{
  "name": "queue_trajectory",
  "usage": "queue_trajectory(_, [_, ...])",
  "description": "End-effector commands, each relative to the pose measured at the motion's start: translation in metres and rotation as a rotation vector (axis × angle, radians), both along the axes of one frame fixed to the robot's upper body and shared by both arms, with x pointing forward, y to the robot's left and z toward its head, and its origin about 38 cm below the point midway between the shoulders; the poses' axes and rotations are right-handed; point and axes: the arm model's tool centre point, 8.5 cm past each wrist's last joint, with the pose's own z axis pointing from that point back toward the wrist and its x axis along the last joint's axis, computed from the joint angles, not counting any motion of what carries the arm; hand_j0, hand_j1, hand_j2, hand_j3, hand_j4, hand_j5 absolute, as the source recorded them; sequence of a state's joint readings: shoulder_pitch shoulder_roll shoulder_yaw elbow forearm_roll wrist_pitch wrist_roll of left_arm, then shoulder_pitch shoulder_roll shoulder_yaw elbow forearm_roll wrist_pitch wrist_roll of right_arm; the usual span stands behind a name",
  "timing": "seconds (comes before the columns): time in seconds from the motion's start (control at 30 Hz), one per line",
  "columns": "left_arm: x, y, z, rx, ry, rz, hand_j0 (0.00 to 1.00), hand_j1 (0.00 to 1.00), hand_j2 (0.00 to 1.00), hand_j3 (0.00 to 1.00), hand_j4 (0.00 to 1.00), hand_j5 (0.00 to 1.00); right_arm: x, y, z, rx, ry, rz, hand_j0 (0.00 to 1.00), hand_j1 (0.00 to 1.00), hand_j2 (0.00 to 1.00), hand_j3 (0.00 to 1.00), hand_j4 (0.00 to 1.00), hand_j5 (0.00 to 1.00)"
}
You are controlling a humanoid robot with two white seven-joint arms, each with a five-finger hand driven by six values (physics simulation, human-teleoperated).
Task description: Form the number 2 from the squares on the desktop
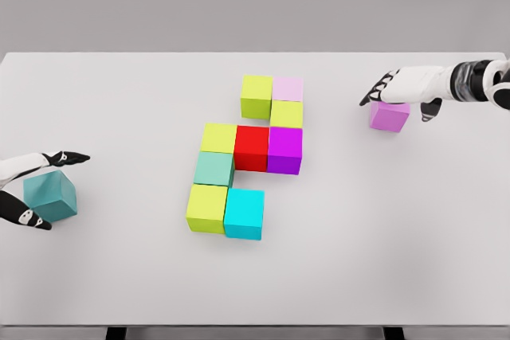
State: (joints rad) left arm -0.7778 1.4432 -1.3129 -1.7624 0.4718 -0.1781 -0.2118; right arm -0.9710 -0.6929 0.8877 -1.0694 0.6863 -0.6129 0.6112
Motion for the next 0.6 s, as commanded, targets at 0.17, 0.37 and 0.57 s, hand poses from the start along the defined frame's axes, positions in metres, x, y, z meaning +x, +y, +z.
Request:
queue_trajectory(0.17, [0.0004, 0.0029, -0.0019, 0.019, 0.014, 0.025, 1.00, 1.00, 1.00, 1.00, 1.00, 1.00, 0.0015, 0.0008, -0.0051, 0.002, 0.012, -0.009, 1.00, 1.00, 1.00, 1.00, 1.00, 1.00])
queue_trajectory(0.37, [0.0020, 0.0064, -0.0038, 0.041, 0.010, 0.027, 1.00, 1.00, 1.00, 1.00, 1.00, 1.00, 0.0025, 0.0026, -0.0057, -0.005, 0.010, -0.006, 0.93, 0.93, 0.93, 0.93, 0.93, 0.93])
queue_trajectory(0.57, [0.0014, 0.0049, -0.0083, 0.079, -0.001, 0.000, 1.00, 1.00, 1.00, 1.00, 1.00, 1.00, 0.0033, 0.0005, -0.0048, 0.000, 0.009, -0.014, 0.87, 0.87, 0.87, 0.87, 0.87, 0.87])
